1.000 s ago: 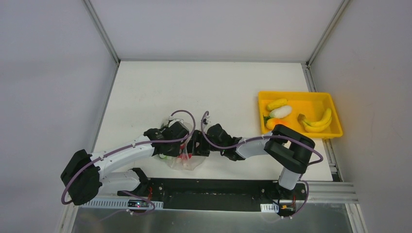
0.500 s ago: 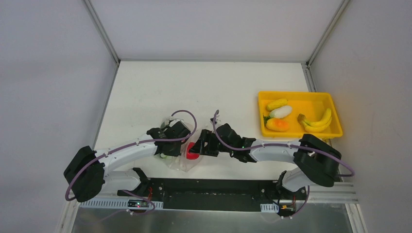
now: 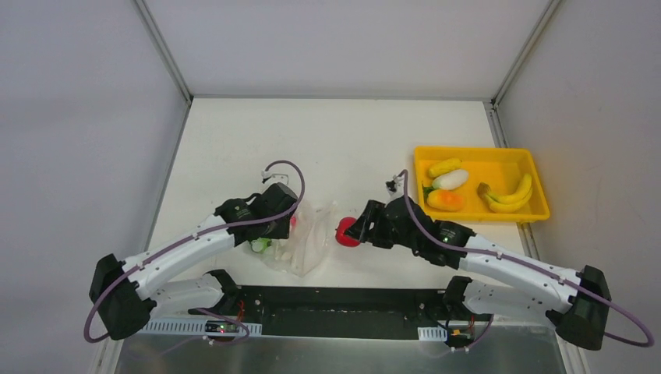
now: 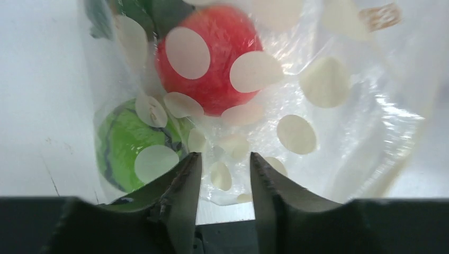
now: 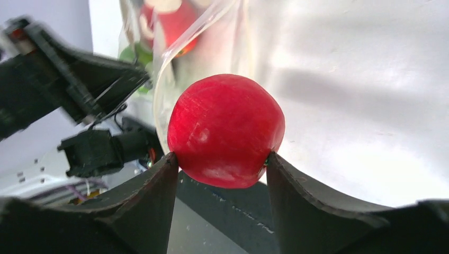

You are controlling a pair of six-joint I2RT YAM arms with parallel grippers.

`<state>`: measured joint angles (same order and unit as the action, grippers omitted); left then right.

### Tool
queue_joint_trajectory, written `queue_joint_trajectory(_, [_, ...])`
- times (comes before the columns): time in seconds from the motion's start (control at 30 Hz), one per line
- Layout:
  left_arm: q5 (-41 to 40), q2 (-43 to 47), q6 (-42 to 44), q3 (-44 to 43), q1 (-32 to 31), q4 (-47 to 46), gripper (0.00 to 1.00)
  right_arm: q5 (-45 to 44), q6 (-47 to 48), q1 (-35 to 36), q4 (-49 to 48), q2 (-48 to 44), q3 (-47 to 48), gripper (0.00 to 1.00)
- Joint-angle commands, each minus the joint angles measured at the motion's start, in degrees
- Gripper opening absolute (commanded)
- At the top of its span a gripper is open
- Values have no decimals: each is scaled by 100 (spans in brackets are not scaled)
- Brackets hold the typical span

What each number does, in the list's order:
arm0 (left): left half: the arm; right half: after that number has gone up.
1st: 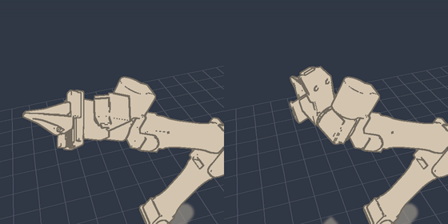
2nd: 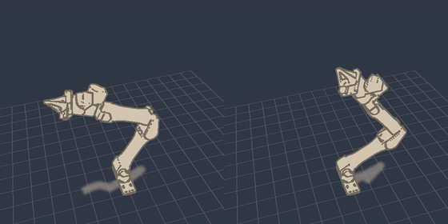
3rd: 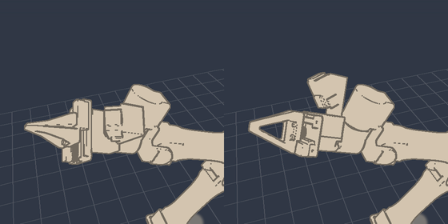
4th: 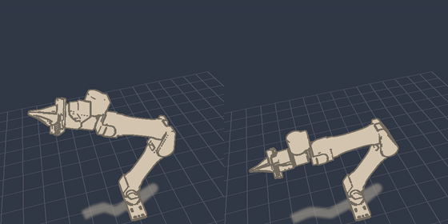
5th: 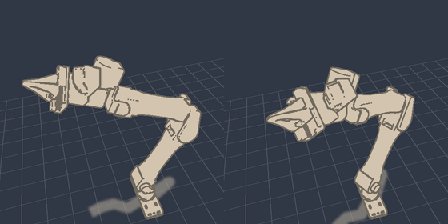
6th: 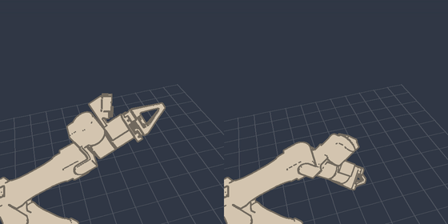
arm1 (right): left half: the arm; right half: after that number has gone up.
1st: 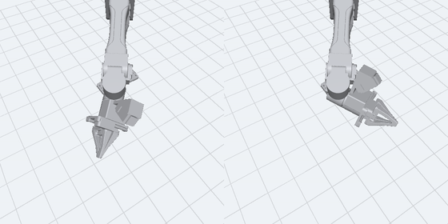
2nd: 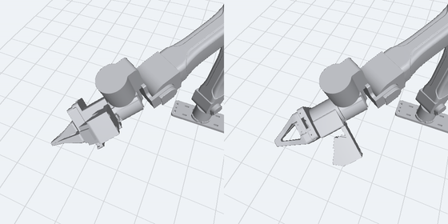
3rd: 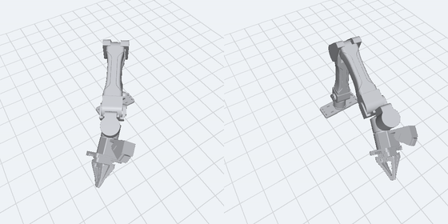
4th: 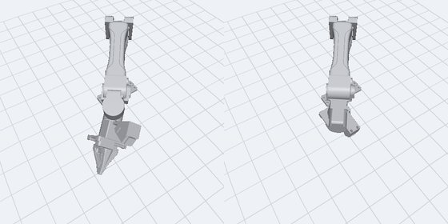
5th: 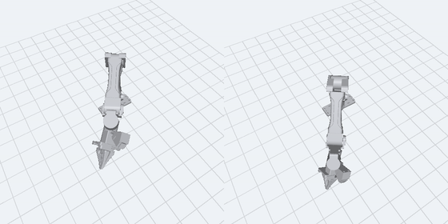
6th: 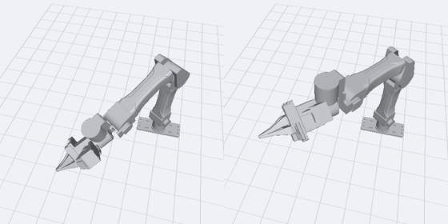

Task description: Open the zip-top bag and remove the fake food

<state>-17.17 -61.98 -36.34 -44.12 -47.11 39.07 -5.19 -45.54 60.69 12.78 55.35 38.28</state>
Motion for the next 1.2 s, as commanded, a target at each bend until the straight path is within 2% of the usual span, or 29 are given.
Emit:
queue_joint_trajectory(0.0, [-577, 686, 272, -584, 62, 806, 48, -1013, 98, -380, 1585, -475, 690, 37])
queue_joint_trajectory(0.17, [-1150, 1433, 682, -1014, 63, 1383, 67, -1589, 304, -1298, 2239, -802, 1032, 34])
queue_joint_trajectory(0.33, [-1514, 2197, 1353, -1155, 63, 1586, 78, -1854, 808, -2847, 2391, -763, 1307, 33])
queue_joint_trajectory(0.5, [-1807, 2775, 1868, -822, 62, 1262, 87, -1797, 1455, -4536, 1974, -231, 1531, 33])
queue_joint_trajectory(0.7, [-1807, 2998, 1896, -387, 62, 963, 92, -1472, 1604, -6234, 1046, 714, 1780, 37])
queue_joint_trajectory(0.8, [-1813, 2925, 1849, -300, 64, 930, 93, -1369, 1583, -6706, 654, 1301, 1913, 43])
queue_joint_trajectory(0.9, [-1939, 2806, 1833, -335, 62, 996, 93, -1290, 1580, -7036, 455, 1819, 2089, 60])
queue_joint_trajectory(1.03, [-2052, 2770, 1830, -328, 63, 1008, 93, -1172, 1660, -7167, 420, 2110, 2252, 77])
queue_joint_trajectory(1.17, [-2134, 2742, 1853, -328, 71, 969, 94, -722, 1727, -7167, 393, 1861, 2156, 82])
